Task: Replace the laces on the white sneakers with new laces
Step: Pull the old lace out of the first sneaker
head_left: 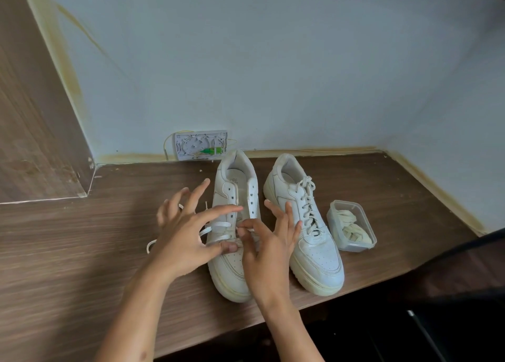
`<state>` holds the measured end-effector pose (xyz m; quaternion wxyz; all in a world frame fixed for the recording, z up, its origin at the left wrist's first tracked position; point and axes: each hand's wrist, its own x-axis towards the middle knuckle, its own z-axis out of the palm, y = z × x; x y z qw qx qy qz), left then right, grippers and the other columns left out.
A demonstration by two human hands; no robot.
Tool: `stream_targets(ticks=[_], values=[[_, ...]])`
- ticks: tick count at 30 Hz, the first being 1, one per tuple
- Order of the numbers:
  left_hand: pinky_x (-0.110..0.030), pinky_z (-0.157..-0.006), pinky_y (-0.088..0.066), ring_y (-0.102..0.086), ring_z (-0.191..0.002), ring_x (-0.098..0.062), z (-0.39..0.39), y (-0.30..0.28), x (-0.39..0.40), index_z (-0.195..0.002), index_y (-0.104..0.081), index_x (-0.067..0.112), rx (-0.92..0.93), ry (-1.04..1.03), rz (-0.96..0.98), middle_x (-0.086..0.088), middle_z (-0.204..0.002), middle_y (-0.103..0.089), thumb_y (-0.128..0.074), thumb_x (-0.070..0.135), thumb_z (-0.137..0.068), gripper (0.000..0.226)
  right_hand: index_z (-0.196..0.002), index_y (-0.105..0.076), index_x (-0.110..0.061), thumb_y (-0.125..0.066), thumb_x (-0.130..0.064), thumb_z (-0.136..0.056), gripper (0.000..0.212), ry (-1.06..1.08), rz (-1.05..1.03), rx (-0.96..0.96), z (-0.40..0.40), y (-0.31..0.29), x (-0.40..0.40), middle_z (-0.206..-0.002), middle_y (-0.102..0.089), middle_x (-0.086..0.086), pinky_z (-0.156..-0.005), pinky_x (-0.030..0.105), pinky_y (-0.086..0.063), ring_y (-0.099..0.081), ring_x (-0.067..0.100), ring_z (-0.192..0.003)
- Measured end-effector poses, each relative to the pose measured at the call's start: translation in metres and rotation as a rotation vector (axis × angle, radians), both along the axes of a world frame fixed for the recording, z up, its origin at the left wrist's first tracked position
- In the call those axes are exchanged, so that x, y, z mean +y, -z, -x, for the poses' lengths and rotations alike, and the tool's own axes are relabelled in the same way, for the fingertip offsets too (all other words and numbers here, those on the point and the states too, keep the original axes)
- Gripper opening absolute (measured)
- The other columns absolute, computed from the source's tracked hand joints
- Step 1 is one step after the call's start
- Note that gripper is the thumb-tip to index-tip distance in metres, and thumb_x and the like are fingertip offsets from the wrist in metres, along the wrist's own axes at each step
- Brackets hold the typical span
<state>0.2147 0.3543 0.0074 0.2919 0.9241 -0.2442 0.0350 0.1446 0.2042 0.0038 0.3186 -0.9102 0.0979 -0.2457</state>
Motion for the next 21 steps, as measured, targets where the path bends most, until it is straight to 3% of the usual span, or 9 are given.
stream_targets(ticks=[2, 4, 5, 7, 10, 13, 15, 18, 21], values=[[-0.051, -0.114, 0.002, -0.001, -0.147, -0.024, 0.000, 0.001, 0.001, -0.112, -0.028, 0.088, 0.000, -0.002, 0.009, 0.025, -0.160, 0.004, -0.040, 0.094, -0.052, 0.061, -0.089, -0.065, -0.030, -0.063, -0.006, -0.091, 0.024, 0.033, -0.141, -0.095, 0.000, -0.003, -0.004, -0.143, -0.036, -0.008, -0.122, 0.035, 0.000, -0.006, 0.009, -0.149], [-0.052, -0.115, 0.005, 0.001, -0.148, -0.023, -0.001, 0.002, 0.001, -0.113, -0.027, 0.087, 0.000, 0.002, 0.012, 0.024, -0.160, 0.004, -0.042, 0.094, -0.053, 0.062, -0.086, -0.063, -0.027, -0.060, -0.003, -0.094, 0.025, 0.079, -0.433, -0.173, 0.003, -0.011, -0.011, -0.135, -0.036, -0.013, -0.110, 0.011, -0.022, -0.023, -0.006, -0.138], [-0.053, -0.115, 0.006, 0.002, -0.148, -0.023, -0.002, 0.002, 0.001, -0.115, -0.027, 0.087, -0.002, 0.005, 0.010, 0.024, -0.161, 0.005, -0.043, 0.093, -0.054, 0.063, -0.087, -0.064, -0.024, -0.059, -0.003, -0.095, 0.023, 0.098, -0.554, -0.185, 0.005, -0.014, -0.013, -0.131, -0.036, -0.015, -0.099, 0.001, -0.026, -0.028, -0.013, -0.129], [-0.053, -0.115, 0.006, 0.003, -0.149, -0.024, -0.002, 0.003, 0.001, -0.116, -0.026, 0.086, -0.006, 0.006, 0.004, 0.024, -0.160, 0.005, -0.043, 0.092, -0.055, 0.064, -0.092, -0.063, -0.019, -0.056, -0.004, -0.096, 0.017, 0.106, -0.609, -0.186, 0.007, -0.018, -0.013, -0.129, -0.036, -0.013, -0.089, -0.004, -0.027, -0.032, -0.016, -0.123], [-0.053, -0.115, 0.006, 0.002, -0.149, -0.025, -0.001, 0.003, -0.001, -0.115, -0.024, 0.088, -0.002, 0.007, 0.005, 0.024, -0.160, 0.005, -0.040, 0.094, -0.054, 0.064, -0.103, -0.059, -0.026, -0.056, -0.010, -0.097, 0.017, 0.082, -0.479, -0.224, 0.007, -0.016, -0.009, -0.129, -0.038, -0.009, -0.099, 0.007, -0.029, -0.032, 0.002, -0.133], [-0.053, -0.116, 0.005, 0.004, -0.149, -0.024, -0.002, 0.003, -0.001, -0.115, -0.023, 0.088, 0.016, 0.010, 0.004, 0.024, -0.159, 0.007, -0.039, 0.094, -0.053, 0.064, -0.111, -0.061, -0.035, -0.058, -0.018, -0.098, 0.022, 0.035, -0.231, -0.221, 0.004, -0.013, -0.014, -0.137, -0.035, -0.007, -0.107, 0.034, -0.037, -0.026, 0.013, -0.138], [-0.053, -0.116, 0.005, 0.005, -0.148, -0.023, -0.002, 0.003, -0.001, -0.116, -0.023, 0.087, 0.034, 0.017, 0.002, 0.025, -0.159, 0.009, -0.040, 0.092, -0.054, 0.065, -0.109, -0.063, -0.039, -0.059, -0.020, -0.096, 0.023, -0.014, -0.034, -0.118, 0.001, -0.009, -0.017, -0.146, -0.028, -0.005, -0.108, 0.048, -0.038, -0.016, 0.021, -0.144], [-0.054, -0.116, 0.005, 0.007, -0.148, -0.023, -0.002, 0.003, 0.000, -0.118, -0.021, 0.087, 0.049, 0.025, -0.005, 0.025, -0.159, 0.010, -0.042, 0.088, -0.056, 0.066, -0.117, -0.061, -0.040, -0.057, -0.024, -0.097, 0.026, -0.077, 0.141, 0.027, -0.001, 0.001, -0.016, -0.153, -0.023, 0.001, -0.116, 0.051, -0.027, -0.009, 0.029, -0.148], [-0.054, -0.117, 0.006, 0.009, -0.148, -0.021, -0.001, 0.002, 0.000, -0.119, -0.020, 0.087, 0.071, 0.039, -0.003, 0.027, -0.159, 0.010, -0.050, 0.084, -0.059, 0.067, -0.110, -0.062, -0.034, -0.058, -0.022, -0.096, 0.019, -0.085, 0.065, 0.014, -0.003, 0.009, -0.014, -0.150, -0.025, -0.002, -0.115, 0.047, -0.030, -0.013, 0.023, -0.146]])
